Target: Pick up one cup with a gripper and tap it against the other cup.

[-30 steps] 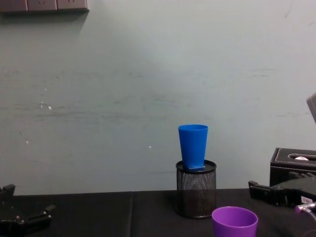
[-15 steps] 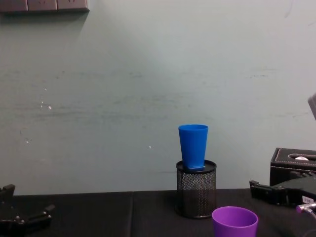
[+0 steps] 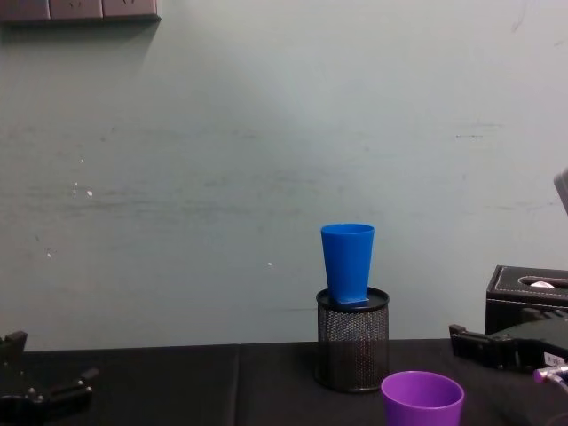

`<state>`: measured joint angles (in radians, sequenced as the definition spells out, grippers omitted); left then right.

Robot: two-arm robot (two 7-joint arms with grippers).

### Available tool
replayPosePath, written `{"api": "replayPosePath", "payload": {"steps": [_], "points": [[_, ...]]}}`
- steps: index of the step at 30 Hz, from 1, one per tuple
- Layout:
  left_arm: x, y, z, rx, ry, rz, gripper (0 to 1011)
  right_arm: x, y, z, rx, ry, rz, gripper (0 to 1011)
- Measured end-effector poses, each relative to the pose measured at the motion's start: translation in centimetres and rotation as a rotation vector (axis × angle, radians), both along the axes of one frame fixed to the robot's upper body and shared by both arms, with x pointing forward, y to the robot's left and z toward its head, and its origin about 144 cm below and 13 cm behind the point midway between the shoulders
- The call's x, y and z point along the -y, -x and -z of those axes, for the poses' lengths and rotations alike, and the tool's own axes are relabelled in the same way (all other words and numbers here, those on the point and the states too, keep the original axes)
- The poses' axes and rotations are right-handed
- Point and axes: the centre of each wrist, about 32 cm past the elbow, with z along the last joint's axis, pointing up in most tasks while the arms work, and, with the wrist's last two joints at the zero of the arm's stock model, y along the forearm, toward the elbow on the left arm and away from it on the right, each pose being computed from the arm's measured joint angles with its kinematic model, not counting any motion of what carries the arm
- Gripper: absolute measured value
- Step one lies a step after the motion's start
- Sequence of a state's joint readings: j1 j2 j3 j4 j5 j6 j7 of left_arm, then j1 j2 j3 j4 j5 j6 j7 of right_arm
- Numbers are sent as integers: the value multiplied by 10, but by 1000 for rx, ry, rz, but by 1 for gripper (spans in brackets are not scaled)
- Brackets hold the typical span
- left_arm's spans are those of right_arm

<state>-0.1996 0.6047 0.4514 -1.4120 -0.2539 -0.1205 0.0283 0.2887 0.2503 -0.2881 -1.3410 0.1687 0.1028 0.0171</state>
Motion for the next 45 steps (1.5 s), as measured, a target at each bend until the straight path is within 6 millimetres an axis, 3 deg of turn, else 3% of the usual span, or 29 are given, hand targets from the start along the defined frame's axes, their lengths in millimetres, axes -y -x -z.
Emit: {"api": "replayPosePath", "payload": {"steps": [45], "points": [[0,0,0,0,0,0,1005,0,0,0,0,0,1,1003]]}}
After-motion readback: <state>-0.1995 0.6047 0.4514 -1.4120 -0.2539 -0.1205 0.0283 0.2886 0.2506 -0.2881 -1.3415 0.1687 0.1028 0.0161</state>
